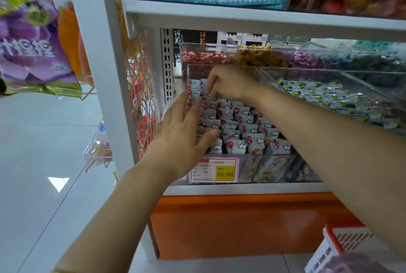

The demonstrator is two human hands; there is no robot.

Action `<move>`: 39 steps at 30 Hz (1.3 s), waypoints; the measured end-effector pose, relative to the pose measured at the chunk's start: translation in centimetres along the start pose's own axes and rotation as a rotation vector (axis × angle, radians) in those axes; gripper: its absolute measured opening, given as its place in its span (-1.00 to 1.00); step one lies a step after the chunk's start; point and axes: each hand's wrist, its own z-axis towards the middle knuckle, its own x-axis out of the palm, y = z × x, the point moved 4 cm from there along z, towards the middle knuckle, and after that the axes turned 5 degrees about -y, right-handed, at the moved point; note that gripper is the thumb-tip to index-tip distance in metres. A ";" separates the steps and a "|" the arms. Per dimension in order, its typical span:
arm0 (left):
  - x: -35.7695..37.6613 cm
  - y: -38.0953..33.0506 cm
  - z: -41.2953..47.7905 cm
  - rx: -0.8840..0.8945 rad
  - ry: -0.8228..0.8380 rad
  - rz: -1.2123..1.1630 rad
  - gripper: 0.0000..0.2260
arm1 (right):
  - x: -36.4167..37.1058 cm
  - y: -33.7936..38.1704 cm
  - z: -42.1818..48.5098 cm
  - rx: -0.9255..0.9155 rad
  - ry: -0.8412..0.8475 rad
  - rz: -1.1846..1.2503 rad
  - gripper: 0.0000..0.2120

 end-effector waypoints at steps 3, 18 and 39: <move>0.0 0.0 0.0 0.004 -0.003 0.003 -0.34 | 0.2 -0.6 1.0 0.020 -0.090 -0.108 -0.88; -0.4 -0.2 -0.1 -0.023 -0.007 -0.078 -0.35 | -3.0 -0.9 -3.7 0.130 -0.489 0.379 -0.94; -2.2 -2.0 -3.0 -0.356 -0.264 -0.844 -0.85 | -0.9 -0.5 -17.7 0.440 -0.301 1.631 -0.72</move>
